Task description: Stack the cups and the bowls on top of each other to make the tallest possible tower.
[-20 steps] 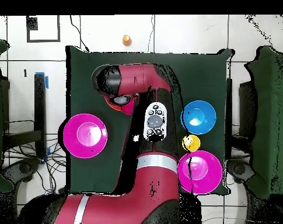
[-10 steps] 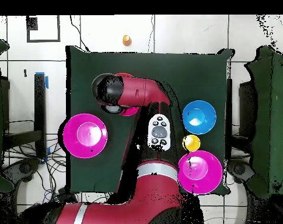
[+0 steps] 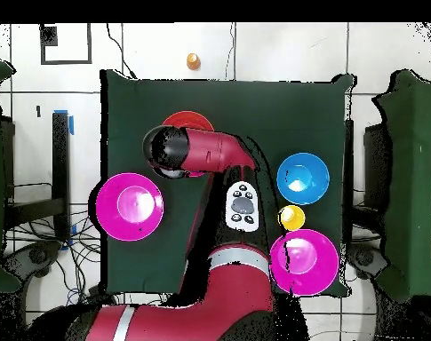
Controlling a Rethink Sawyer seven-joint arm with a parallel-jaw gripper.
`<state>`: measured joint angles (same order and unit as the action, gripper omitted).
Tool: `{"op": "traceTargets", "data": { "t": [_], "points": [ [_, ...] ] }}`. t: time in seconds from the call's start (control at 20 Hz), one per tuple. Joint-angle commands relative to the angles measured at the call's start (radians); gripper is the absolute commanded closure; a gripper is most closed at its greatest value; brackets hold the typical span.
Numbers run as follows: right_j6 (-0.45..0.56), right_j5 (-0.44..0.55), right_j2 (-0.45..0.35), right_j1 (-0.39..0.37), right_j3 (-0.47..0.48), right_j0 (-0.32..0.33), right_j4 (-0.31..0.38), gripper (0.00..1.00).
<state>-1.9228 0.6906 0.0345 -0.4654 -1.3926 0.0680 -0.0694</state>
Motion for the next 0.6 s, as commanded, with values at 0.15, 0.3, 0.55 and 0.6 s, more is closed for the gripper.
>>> {"op": "traceTargets", "data": {
  "t": [0.15, 0.3, 0.55, 0.6],
  "points": [
    [-0.080, -0.096, -0.084, 0.071, -0.039, 0.009, 0.012, 1.00],
    [-0.088, -0.115, -0.067, 0.069, -0.033, -0.004, 0.025, 1.00],
    [-0.051, -0.052, -0.028, 0.068, 0.009, -0.023, 0.064, 1.00],
    [-0.035, -0.026, -0.015, 0.064, 0.019, -0.029, 0.080, 1.00]
  ]
}}
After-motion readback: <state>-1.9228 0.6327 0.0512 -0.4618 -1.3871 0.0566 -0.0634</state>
